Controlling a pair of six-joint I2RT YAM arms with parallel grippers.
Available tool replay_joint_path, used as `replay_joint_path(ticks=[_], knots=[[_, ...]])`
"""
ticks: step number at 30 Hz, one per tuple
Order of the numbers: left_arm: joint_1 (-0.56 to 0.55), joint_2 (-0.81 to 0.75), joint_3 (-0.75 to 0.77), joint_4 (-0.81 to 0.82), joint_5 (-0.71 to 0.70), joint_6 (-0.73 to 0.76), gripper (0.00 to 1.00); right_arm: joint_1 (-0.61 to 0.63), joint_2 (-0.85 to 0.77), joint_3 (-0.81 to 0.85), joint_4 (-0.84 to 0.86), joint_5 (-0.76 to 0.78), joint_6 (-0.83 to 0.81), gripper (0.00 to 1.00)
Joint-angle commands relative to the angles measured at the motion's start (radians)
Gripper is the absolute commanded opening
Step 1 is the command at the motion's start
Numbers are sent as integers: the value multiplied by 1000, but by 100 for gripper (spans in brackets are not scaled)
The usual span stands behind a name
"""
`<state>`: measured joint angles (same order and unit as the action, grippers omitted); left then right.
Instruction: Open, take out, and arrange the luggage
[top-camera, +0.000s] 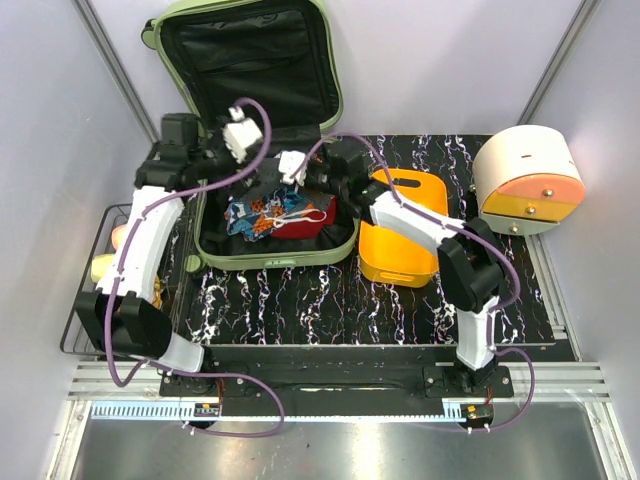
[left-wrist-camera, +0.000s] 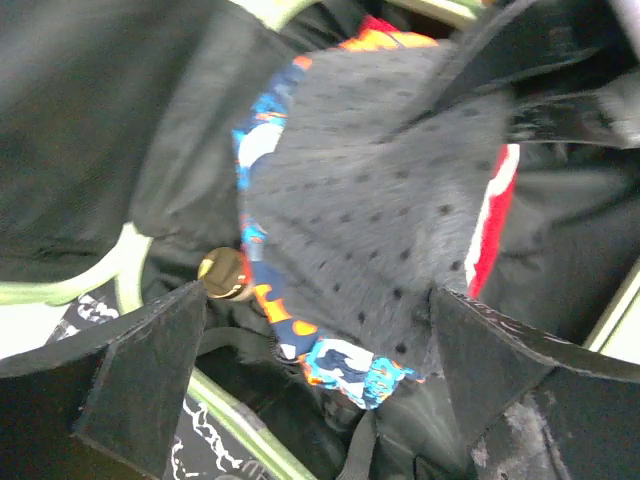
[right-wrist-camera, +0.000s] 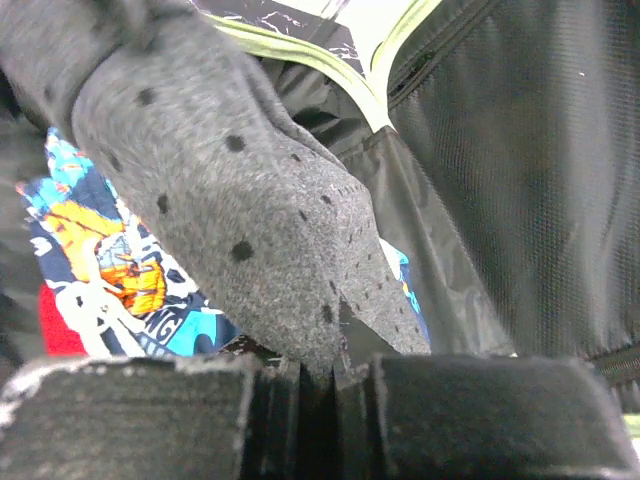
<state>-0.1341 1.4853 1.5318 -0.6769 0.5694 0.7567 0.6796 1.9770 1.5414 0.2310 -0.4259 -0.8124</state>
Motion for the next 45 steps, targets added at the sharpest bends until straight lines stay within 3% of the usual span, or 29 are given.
replay_joint_path(ticks=[1, 7, 15, 19, 24, 29, 33, 39, 45], knots=[[105, -102, 138, 163, 12, -295, 99, -5, -191, 207, -325, 49, 261, 0], [119, -131, 174, 146, 21, -362, 99, -31, -268, 351, -755, 46, 612, 0], [113, -218, 16, 201, 98, -444, 99, -291, -365, 202, -1005, -138, 1197, 0], [103, -241, -36, 218, 103, -459, 99, -344, -475, -52, -896, -157, 1340, 0], [96, -261, -75, 221, 98, -470, 99, -443, -527, -202, -790, -111, 1391, 0], [93, -273, -102, 223, 93, -459, 99, -526, -552, -251, -742, -85, 1374, 0], [88, -263, -104, 221, 93, -461, 99, -534, -535, -196, -693, -103, 1368, 0], [68, -250, -94, 231, 81, -464, 99, -534, -537, -133, -511, -166, 1527, 0], [60, -237, -93, 237, 80, -468, 99, -540, -564, -217, -407, -146, 1648, 0]])
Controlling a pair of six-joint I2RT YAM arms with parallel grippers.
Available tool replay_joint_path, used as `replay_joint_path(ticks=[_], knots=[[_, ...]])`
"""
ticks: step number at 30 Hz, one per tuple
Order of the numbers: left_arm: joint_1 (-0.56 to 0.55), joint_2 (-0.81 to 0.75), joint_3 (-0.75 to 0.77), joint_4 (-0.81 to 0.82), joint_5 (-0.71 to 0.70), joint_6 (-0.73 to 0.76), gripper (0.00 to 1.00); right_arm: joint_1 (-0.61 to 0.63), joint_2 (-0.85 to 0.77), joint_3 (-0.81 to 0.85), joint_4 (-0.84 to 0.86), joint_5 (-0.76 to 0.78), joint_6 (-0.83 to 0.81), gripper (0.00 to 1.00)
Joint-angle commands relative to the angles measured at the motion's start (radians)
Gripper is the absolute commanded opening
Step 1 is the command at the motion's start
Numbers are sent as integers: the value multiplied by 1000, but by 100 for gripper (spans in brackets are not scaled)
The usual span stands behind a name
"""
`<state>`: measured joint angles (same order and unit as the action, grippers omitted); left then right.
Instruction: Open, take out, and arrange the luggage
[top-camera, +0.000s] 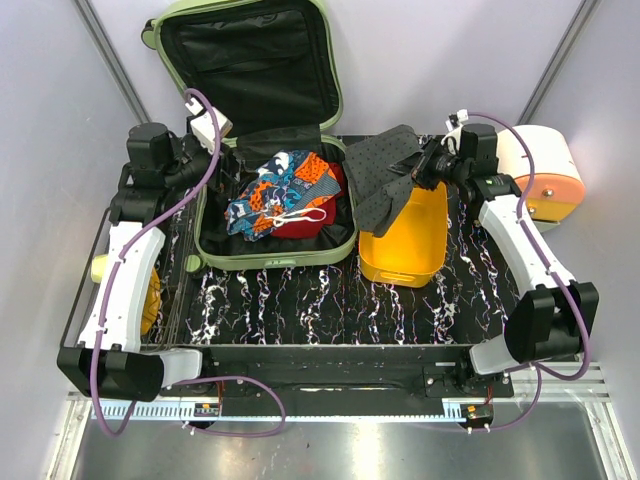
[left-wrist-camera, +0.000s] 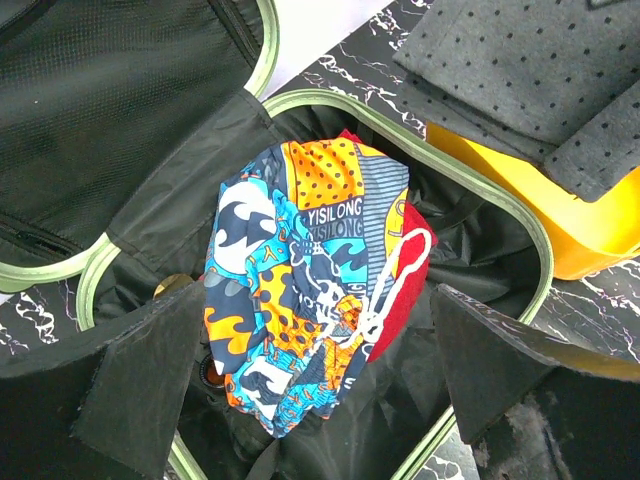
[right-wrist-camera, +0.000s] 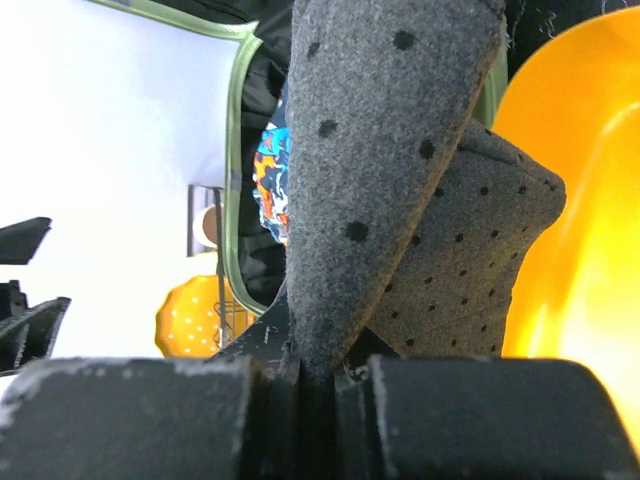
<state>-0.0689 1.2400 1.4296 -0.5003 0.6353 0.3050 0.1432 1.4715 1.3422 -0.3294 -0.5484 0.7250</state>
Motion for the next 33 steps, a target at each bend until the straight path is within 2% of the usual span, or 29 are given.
replay_joint_path(ticks=[1, 6, 10, 12, 13, 16, 17, 18, 19, 26, 30, 33], knots=[[-6, 9, 8, 62, 12, -15, 99, -10, -66, -41, 158, -25, 110, 0], [-8, 13, -6, 63, 15, -14, 99, -48, -88, -256, 204, 10, 30, 0], [-8, 9, -24, 62, 12, -12, 99, -56, -89, -330, 201, 106, -71, 2], [-9, 7, -31, 62, 10, -10, 99, -53, -65, -328, 193, 145, -113, 36], [-9, 10, -35, 60, 10, -10, 99, -56, -51, -318, 178, 151, -122, 46], [-11, 18, -34, 40, 1, -12, 99, -54, -17, -265, 106, 179, -174, 61], [-12, 25, -31, 31, -6, -12, 99, -54, -19, -252, 72, 192, -185, 69], [-12, 29, -29, 22, -11, -12, 99, -54, -25, -224, 55, 196, -206, 80], [-12, 33, -29, 5, -16, -7, 99, -56, -33, -207, 40, 203, -222, 84], [-20, 58, -24, -84, -117, 59, 99, -54, -100, -6, -150, 361, -464, 88], [-22, 64, -29, -107, -121, 82, 99, -54, -138, 21, -243, 335, -652, 86], [-29, 65, -38, -107, -123, 88, 99, -53, -131, 51, -377, 295, -700, 85]])
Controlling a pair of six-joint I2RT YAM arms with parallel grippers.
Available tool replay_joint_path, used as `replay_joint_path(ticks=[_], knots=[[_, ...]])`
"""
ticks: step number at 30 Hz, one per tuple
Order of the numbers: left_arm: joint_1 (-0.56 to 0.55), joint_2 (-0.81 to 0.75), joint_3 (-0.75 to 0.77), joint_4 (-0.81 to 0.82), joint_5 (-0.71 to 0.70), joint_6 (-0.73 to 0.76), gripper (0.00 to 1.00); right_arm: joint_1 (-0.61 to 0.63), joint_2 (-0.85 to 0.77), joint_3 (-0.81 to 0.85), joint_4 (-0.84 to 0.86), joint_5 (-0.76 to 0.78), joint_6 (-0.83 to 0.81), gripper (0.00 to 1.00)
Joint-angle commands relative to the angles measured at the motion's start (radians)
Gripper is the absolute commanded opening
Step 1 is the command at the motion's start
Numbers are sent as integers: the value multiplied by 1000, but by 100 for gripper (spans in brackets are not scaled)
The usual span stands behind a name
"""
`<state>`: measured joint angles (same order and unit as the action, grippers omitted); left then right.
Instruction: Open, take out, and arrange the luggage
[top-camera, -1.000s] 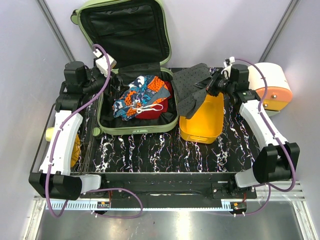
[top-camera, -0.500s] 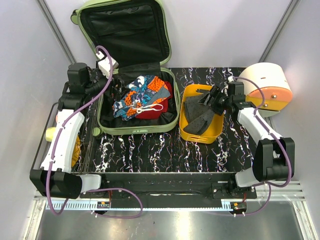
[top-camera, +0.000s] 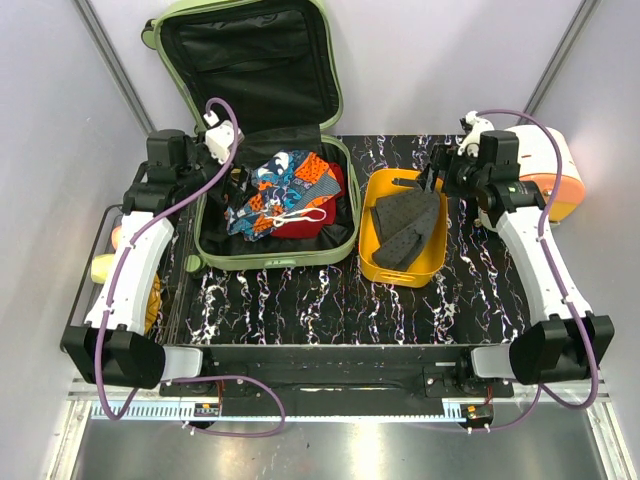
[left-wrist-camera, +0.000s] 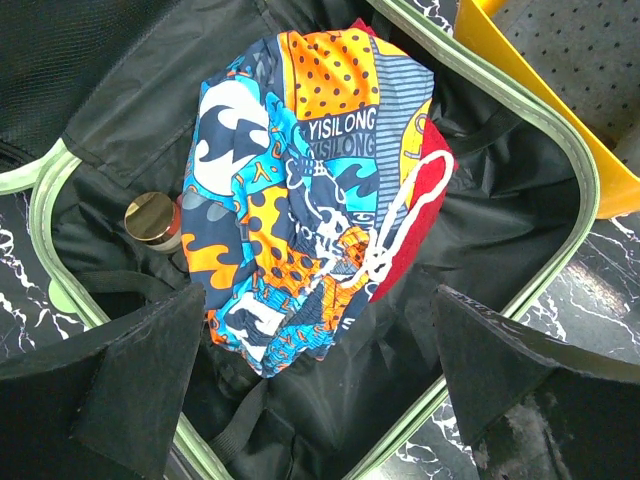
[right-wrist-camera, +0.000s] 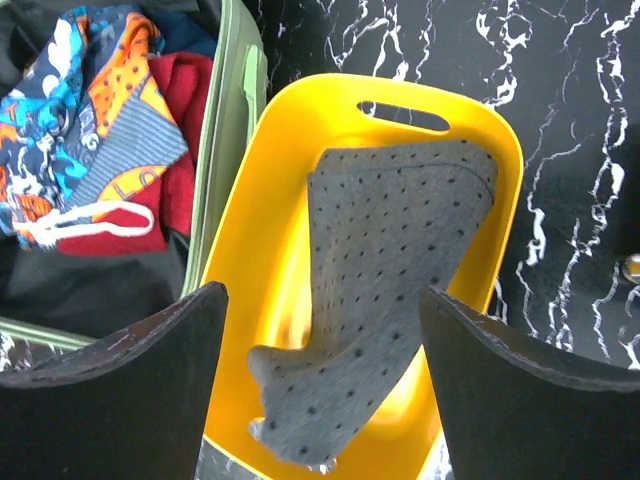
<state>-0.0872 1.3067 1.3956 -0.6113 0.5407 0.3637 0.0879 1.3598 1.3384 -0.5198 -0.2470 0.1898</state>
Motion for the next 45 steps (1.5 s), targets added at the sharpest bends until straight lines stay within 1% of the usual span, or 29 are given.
replay_joint_path(ticks=[1, 4, 5, 6, 7, 8, 9, 10, 12, 17, 20, 22, 24, 28, 29, 30, 32, 34, 35, 37, 39, 42, 45], knots=[[-14, -1, -6, -1, -33, 29, 99, 3, -10, 65, -271, -14, -164, 85], [-17, -3, -13, -1, -31, 27, 99, 3, 21, 84, -405, -18, -139, 89], [-20, -3, -15, -2, -31, 27, 99, 1, 22, 62, -416, -27, -142, 92], [-19, -3, -17, -2, -30, 26, 99, 3, 19, 45, -417, -34, -142, 92], [-20, 0, -15, -2, -28, 26, 99, 3, 16, 29, -421, -53, -145, 91], [-23, -1, -15, -2, -28, 24, 99, 3, 19, -4, -428, -58, -150, 83], [-23, -1, -15, -1, -27, 23, 99, 1, 24, -18, -431, -64, -145, 78], [-25, 0, -15, -1, -28, 20, 99, 3, 28, -31, -436, -105, -144, 74], [-26, 0, -20, -2, -27, 20, 99, 6, 59, -64, -428, -123, -145, 68], [-29, 11, -24, -1, -31, 14, 99, 22, 188, -48, -382, -109, -125, 65], [-28, 11, -32, 10, -38, 11, 99, 64, 283, -36, -353, -68, -119, 62], [-29, 12, -35, 18, -44, 9, 99, 94, 312, -32, -318, -46, -115, 61], [-29, 22, -37, 19, -50, 8, 99, 107, 360, -25, -295, -57, -92, 61], [-54, 45, -37, 12, -105, 40, 99, 145, 410, -4, -203, -83, -41, 61], [-57, 54, -37, 2, -116, 61, 99, 159, 417, 1, -188, -92, -33, 62], [-60, 77, -33, -4, -122, 75, 99, 161, 415, 5, -157, -130, -29, 63], [-65, 112, -3, -39, -145, 107, 98, 165, 382, 22, -128, -161, -20, 65], [-72, 179, 29, -77, -147, 141, 95, 164, 345, 47, -97, -204, -26, 67], [-78, 202, 55, -111, -147, 185, 95, 165, 302, 51, -82, -213, -29, 71], [-97, 268, 77, -136, -169, 221, 95, 165, 256, 62, -39, -238, -49, 75], [-106, 314, 88, -148, -179, 268, 97, 165, 197, 67, -4, -258, -67, 81], [-111, 330, 43, -78, -199, 320, 99, 165, 151, 70, 29, -270, -92, 83], [-111, 319, -41, 21, -202, 388, 99, 165, 134, 68, 37, -273, -101, 84]])
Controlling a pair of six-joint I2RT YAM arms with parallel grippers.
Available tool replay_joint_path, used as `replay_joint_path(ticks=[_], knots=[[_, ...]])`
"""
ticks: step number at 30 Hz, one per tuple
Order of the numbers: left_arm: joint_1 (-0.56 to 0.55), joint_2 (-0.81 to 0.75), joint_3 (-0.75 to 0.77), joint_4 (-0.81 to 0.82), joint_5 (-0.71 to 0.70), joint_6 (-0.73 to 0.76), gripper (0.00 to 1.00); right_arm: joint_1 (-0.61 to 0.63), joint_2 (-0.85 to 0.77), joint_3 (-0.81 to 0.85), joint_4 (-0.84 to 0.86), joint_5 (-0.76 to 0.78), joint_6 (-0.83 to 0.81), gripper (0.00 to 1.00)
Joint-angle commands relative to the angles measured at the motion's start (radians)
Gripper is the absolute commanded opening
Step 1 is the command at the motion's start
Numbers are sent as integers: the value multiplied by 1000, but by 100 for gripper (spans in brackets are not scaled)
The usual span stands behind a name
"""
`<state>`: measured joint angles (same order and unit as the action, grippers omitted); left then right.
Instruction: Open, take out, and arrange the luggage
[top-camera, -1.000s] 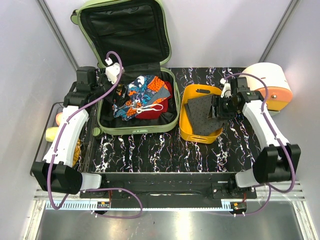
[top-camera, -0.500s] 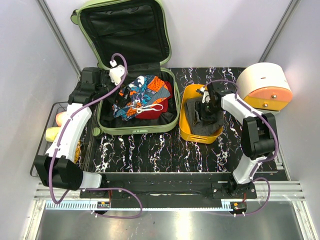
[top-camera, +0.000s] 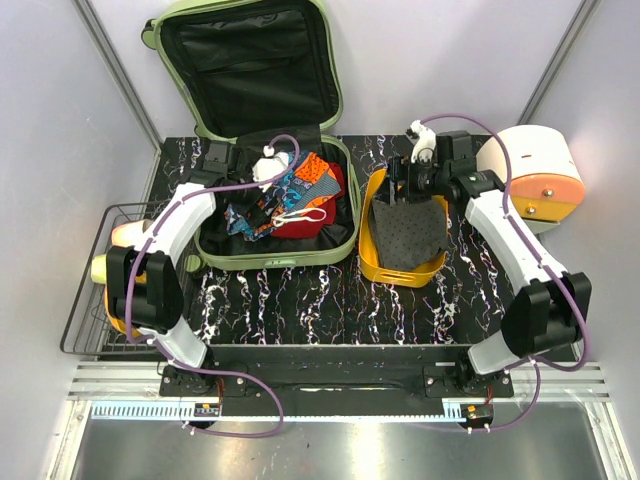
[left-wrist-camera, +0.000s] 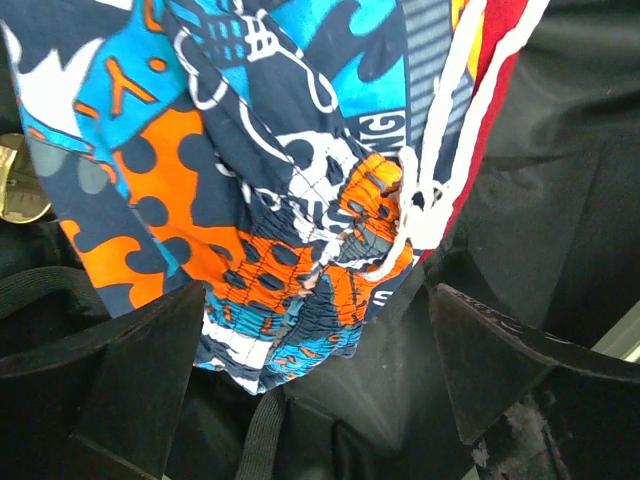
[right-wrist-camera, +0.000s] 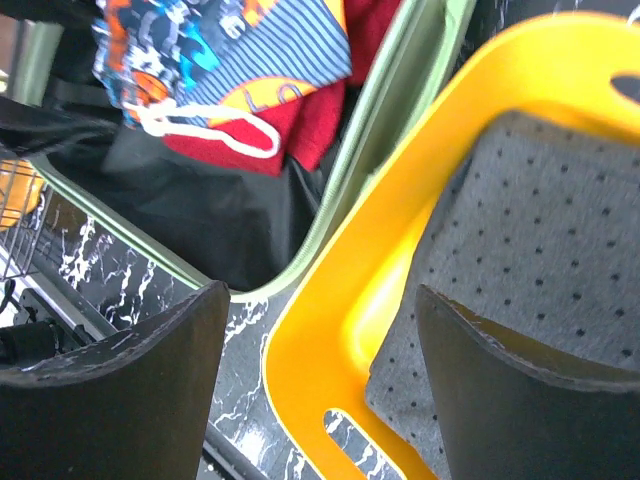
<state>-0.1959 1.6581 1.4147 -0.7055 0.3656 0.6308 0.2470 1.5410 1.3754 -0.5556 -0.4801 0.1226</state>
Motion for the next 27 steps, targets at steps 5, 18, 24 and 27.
replay_joint_path(ticks=[5, 18, 24, 27], knots=[[-22, -43, -169, 204, -23, 213, 99, 6, -51, 10, 74, -43, -46, 86], [-59, 55, -160, 353, -102, 176, 86, 8, -47, 8, 77, -29, -41, 86], [-57, 60, -118, 285, -24, 149, 91, 8, -55, 4, 79, -22, -44, 87], [-59, 35, -135, 276, 27, 147, 96, 6, -56, 5, 77, -25, -46, 87]])
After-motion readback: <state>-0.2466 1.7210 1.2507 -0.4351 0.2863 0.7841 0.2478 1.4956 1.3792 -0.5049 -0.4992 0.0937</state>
